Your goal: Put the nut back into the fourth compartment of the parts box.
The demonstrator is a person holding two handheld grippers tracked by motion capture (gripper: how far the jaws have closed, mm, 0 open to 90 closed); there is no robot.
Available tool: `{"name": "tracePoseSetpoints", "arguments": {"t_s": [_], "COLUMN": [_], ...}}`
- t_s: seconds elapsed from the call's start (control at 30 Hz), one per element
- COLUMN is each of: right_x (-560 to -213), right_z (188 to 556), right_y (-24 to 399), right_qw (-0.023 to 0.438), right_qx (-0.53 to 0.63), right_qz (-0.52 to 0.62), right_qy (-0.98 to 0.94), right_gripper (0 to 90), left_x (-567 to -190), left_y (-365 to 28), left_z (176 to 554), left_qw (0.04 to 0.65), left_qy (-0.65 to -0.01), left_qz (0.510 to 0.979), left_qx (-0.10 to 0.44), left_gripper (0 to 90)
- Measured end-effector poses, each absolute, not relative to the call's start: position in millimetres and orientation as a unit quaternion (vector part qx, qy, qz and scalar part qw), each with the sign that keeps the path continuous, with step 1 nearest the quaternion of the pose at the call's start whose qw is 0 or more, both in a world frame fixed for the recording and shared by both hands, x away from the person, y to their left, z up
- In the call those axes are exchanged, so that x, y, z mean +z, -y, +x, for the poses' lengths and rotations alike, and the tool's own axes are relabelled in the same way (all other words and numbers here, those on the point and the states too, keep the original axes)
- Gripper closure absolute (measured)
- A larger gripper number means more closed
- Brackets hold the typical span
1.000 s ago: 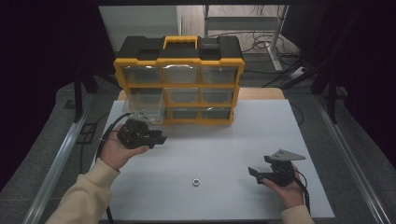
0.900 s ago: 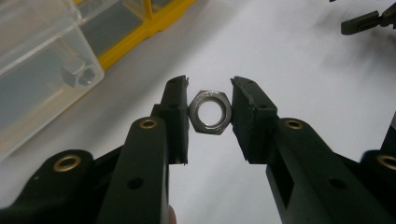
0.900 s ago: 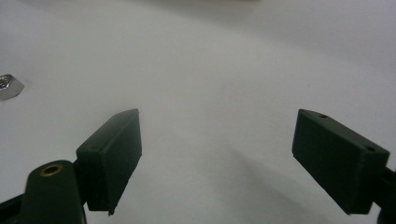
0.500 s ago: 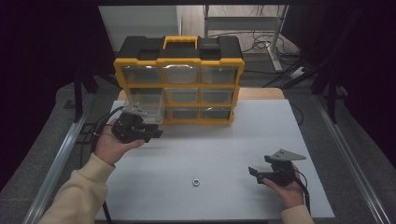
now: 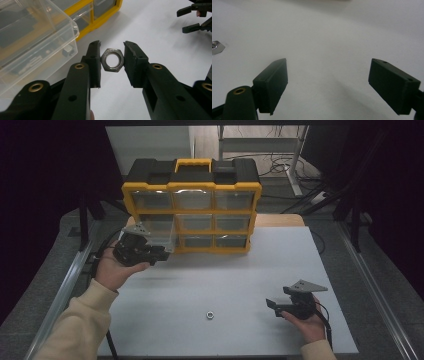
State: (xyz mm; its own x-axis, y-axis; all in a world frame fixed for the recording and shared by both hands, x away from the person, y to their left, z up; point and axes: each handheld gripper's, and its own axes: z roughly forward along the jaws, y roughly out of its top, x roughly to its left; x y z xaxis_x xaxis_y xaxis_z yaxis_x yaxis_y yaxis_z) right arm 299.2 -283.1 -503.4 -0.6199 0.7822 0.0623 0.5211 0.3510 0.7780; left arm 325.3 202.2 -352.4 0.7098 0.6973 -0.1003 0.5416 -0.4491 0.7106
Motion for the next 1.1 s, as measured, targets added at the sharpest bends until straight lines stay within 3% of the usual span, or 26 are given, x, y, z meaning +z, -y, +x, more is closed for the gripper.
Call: {"name": "tracePoseSetpoints", "arguments": {"t_s": [1.1], "right_x": [-502.4], "right_z": [298.8], "right_y": [283.4], "right_qw": [0.164], "right_qx": [0.403], "right_qz": [0.404], "right_qy": [-0.804], "right_gripper": [16.5], "left_x": [-328.0], "left_y": [-219.7], "left_z": [340.0], "left_qw": [0.386], "left_qy": [-0.383], "left_qz": [0.832], "left_qx": [0.112], "left_gripper": [67.6]}}
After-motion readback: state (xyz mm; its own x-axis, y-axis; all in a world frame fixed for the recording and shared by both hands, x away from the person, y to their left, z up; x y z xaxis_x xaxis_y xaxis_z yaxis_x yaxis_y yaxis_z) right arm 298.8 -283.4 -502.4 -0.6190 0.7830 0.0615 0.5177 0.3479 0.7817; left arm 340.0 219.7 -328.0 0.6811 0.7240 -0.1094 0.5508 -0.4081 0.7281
